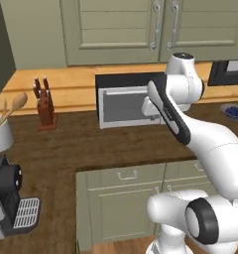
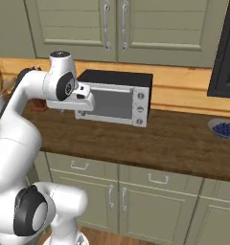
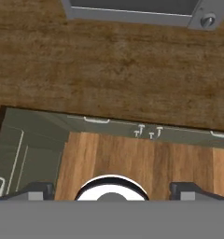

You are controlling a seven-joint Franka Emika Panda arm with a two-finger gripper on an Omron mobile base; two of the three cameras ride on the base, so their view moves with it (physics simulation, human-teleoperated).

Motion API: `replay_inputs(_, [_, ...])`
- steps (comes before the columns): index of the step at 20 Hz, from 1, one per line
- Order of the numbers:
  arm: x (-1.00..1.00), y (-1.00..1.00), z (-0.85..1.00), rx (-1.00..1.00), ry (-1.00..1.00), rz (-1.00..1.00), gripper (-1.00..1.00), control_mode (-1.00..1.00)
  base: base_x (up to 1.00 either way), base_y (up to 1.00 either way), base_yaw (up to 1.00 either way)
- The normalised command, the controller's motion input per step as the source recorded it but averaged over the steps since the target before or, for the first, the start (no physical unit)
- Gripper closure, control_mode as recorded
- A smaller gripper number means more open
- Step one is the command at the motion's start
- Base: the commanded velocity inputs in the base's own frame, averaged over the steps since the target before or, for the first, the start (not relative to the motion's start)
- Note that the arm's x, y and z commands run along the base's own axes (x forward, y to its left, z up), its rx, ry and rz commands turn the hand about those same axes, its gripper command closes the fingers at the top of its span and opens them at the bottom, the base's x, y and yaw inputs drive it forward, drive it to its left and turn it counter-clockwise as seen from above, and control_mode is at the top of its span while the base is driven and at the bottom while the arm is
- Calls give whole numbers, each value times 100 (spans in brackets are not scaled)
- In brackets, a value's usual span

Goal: Take a straw from the drawer in front and place it inside the glass cup on the dining counter.

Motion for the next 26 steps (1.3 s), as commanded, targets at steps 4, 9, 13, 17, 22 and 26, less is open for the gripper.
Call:
replay_inputs(4, [0, 0, 0, 0, 0, 0, -100, 100, 0, -76, 52])
replay_inputs(9, [0, 0, 0, 0, 0, 0, -100, 100, 1, -66, 63])
replay_inputs(13, [0, 0, 0, 0, 0, 0, -100, 100, 9, -69, 60])
replay_inputs(17, [0, 0, 0, 0, 0, 0, -100, 100, 4, -78, 56])
replay_inputs(22, [0, 0, 0, 0, 0, 0, -100, 100, 0, -76, 45])
replay_inputs(26, [0, 0, 0, 0, 0, 0, -100, 100, 0, -64, 41])
